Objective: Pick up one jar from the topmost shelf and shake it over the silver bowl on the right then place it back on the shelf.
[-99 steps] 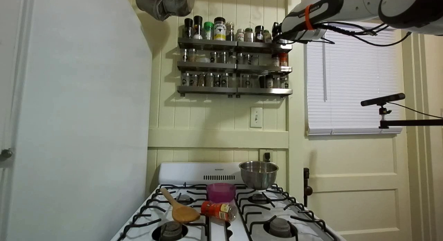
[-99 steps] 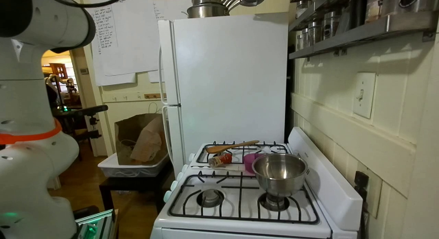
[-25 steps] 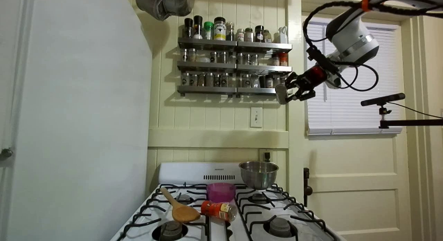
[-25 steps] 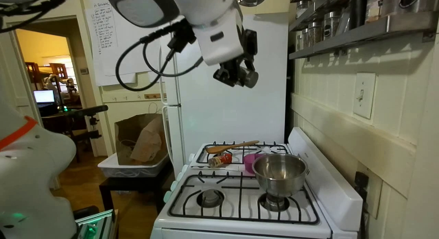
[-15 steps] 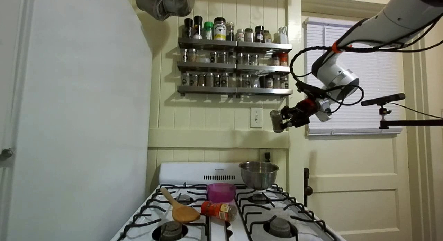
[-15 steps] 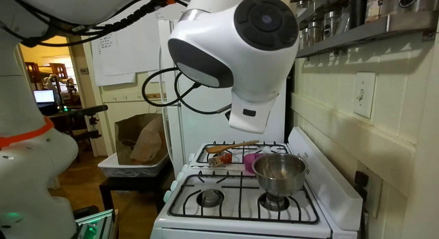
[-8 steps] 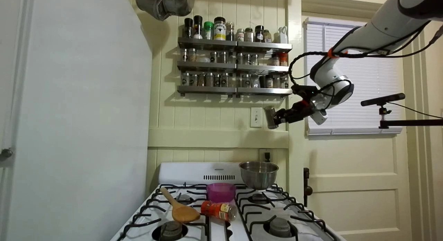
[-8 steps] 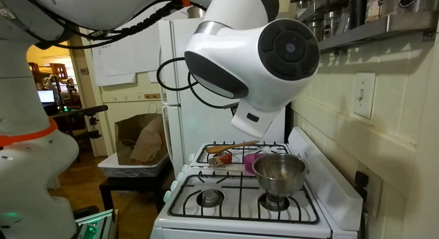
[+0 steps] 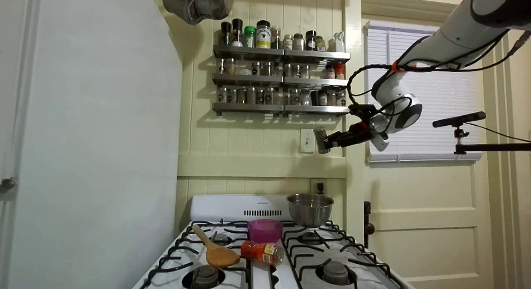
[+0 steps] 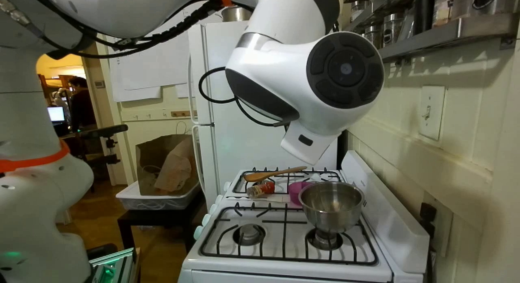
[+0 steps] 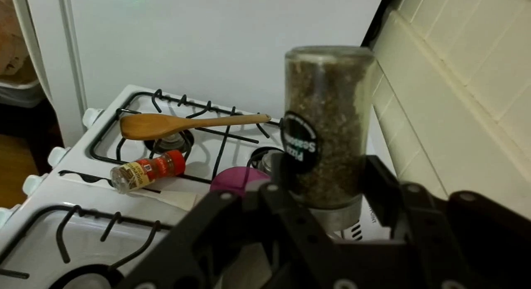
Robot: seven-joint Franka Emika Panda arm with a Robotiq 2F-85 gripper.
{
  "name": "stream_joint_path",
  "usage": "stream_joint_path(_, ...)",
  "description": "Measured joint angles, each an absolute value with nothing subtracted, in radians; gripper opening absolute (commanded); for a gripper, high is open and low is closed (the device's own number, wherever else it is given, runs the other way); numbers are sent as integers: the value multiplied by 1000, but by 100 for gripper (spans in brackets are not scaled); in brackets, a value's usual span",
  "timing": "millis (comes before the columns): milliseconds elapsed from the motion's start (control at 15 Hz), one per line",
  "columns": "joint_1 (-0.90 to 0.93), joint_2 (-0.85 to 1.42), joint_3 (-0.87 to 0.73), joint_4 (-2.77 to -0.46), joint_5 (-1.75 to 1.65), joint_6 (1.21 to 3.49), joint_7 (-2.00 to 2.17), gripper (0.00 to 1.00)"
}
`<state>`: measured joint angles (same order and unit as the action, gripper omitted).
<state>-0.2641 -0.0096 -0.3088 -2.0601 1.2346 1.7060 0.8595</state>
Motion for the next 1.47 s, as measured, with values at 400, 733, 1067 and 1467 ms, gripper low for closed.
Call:
stream_joint_path(400, -263, 4, -288, -2051, 1236, 1761, 933, 23)
stream_joint_path(733, -257, -18, -267, -2028, 1339, 1750, 915, 23)
stream_joint_path(1067, -257, -4, -266, -2032, 1265, 1774, 1036, 23)
stream_joint_path(1467, -262, -38, -271, -2016, 1349, 1708, 1040, 23)
